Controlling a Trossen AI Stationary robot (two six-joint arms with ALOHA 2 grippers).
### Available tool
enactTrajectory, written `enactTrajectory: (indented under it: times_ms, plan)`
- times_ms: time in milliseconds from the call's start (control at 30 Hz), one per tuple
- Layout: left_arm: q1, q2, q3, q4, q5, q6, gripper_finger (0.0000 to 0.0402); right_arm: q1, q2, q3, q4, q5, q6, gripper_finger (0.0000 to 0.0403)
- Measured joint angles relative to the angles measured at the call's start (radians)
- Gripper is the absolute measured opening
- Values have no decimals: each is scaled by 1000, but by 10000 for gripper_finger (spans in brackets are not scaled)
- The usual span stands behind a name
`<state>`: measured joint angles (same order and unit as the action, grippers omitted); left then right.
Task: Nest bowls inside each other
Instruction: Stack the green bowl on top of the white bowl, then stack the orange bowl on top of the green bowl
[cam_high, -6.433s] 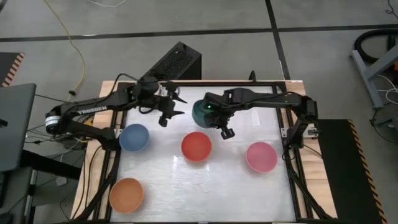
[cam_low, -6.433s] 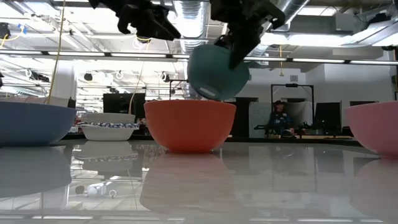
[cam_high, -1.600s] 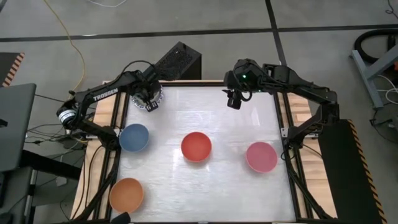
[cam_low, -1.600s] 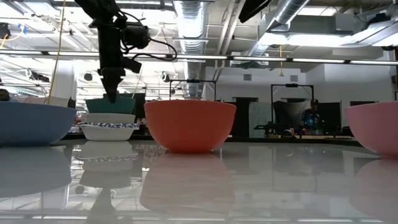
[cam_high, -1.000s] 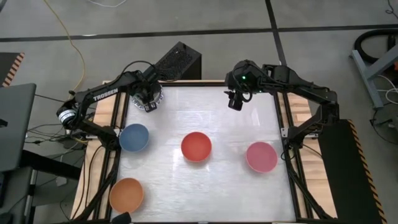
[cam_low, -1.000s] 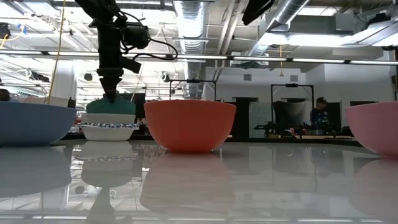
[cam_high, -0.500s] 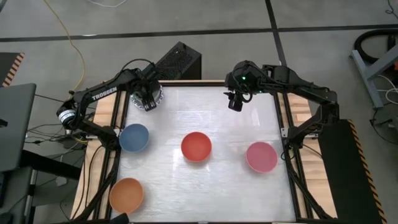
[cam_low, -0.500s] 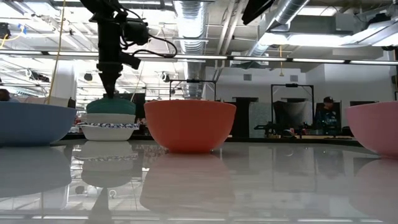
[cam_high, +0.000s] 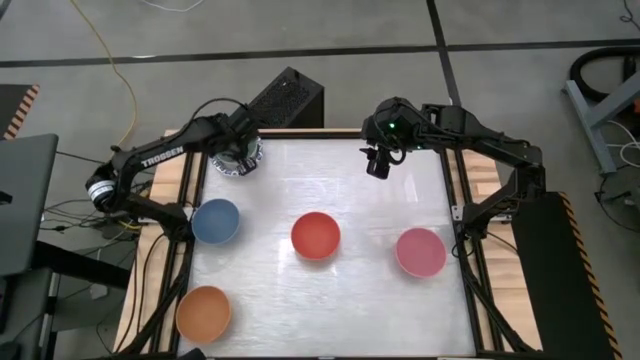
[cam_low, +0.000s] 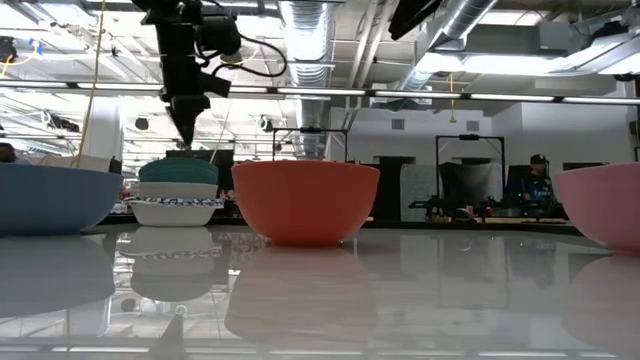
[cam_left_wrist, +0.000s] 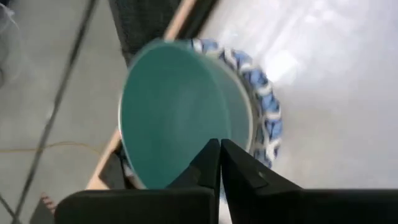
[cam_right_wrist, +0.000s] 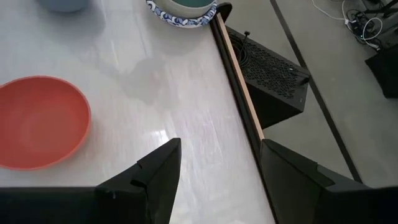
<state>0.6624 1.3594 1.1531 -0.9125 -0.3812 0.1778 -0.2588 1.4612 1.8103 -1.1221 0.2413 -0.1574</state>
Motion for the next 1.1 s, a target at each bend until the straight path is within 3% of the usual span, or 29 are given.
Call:
enactTrajectory:
  times_ms: [233, 567, 733, 900, 1100]
  plan:
    - [-86, 10, -80, 59, -147, -58, 0, 0, 0, 0, 0, 0, 0, 240]
    - [-109, 17, -173, 109, -175, -78, 0, -6, 0, 0, 0, 0, 10, 240]
    - [-132, 5, -121, 94, -177, -86, 0, -5, 0, 0, 0, -23, 12, 240]
    - [-177, -59, -19, 56, -138, -106, 0, 0, 7, -3, 5, -158, 112, 240]
    - [-192, -196, 96, 61, 7, -220, 0, 55, 36, -129, 103, -163, 243, 240]
